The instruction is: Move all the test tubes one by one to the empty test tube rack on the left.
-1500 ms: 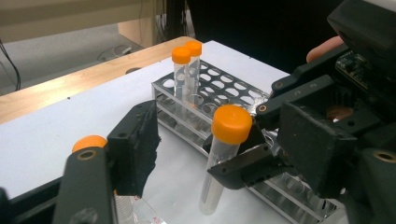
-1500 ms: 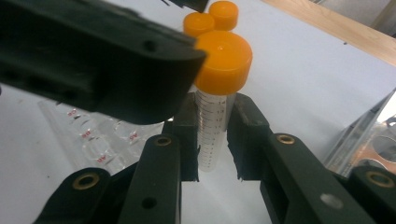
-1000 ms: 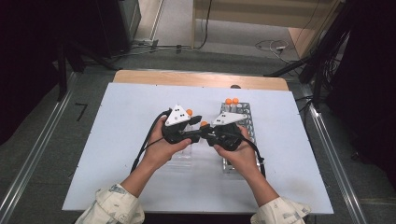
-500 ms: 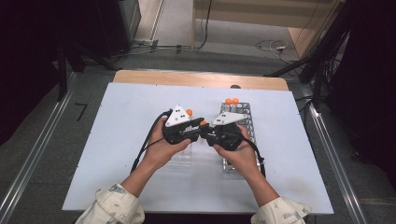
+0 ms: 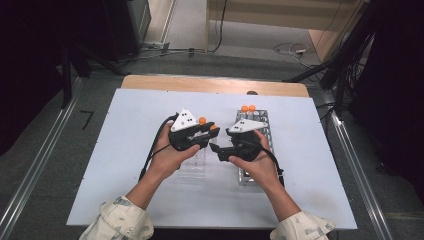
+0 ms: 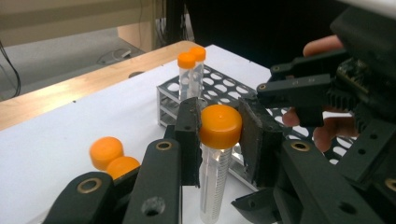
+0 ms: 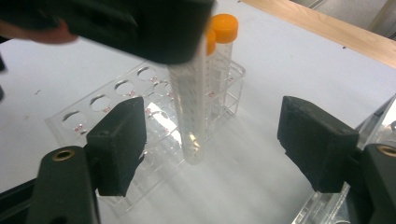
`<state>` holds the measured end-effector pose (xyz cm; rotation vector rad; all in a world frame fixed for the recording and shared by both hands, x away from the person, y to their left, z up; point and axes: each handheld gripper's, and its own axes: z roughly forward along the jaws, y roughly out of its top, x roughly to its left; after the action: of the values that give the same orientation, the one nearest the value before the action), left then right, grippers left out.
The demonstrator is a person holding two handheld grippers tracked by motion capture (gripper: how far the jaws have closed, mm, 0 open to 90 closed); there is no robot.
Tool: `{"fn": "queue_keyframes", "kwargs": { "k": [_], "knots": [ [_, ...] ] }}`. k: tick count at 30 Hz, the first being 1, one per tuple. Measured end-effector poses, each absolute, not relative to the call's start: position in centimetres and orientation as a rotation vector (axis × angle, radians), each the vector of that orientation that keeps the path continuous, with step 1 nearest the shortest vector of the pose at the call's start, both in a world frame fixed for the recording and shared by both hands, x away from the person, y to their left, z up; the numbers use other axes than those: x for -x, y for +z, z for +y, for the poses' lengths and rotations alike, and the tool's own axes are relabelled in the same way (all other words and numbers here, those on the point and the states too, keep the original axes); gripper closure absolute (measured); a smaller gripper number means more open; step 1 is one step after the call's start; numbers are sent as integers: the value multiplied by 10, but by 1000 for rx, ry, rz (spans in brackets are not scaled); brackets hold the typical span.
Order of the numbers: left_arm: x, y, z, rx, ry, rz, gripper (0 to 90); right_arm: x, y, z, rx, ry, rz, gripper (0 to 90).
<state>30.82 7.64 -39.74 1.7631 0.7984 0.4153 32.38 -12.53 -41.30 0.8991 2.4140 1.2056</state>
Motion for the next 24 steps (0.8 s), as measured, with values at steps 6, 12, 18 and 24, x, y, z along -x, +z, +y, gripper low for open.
{"fn": "queue_keyframes", "kwargs": {
  "k": [6,12,18,24],
  "knots": [
    [-309,-387,87,-1739,431,809,713,-324,-415,-127,-911,1201,2411,218],
    [-309,-379,98,-1720,470,831,712,-324,-416,-127,-915,1205,2410,219],
    [-311,-380,101,-1751,506,846,712,-324,-415,-128,-917,1205,2408,219],
    [-314,-386,100,-1774,522,865,712,-324,-415,-129,-918,1206,2409,219]
  ]
}}
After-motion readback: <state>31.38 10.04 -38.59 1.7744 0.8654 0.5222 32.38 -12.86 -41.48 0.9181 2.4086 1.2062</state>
